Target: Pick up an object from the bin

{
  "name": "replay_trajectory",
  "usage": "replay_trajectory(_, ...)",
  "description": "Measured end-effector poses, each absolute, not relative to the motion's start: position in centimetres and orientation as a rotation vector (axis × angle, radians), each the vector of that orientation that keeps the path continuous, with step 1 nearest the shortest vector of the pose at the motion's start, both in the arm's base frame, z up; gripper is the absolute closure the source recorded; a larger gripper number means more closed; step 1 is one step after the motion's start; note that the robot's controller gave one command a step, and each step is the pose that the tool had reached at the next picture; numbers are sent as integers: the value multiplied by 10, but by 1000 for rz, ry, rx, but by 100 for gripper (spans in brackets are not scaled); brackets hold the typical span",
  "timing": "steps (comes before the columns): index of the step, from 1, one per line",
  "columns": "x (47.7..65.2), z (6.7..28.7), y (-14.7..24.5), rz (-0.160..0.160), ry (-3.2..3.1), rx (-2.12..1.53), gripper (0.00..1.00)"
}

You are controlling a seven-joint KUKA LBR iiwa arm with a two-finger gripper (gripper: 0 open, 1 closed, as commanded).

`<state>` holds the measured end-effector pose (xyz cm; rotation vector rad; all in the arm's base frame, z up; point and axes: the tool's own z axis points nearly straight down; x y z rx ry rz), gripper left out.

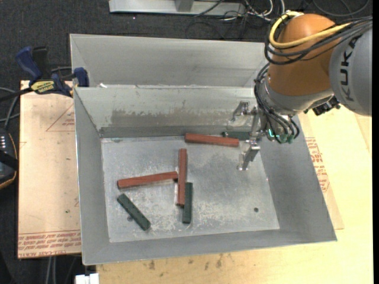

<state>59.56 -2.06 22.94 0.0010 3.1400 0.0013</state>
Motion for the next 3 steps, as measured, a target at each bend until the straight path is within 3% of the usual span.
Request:
replay_trajectory(1, 626, 208, -4, -1, 3131, -96, 0)
replay_trajectory(2, 624, 162, 4, 2, 3137, -13, 0)
replay_trajectory(3, 643, 110, -1, 2, 3136, -41, 0)
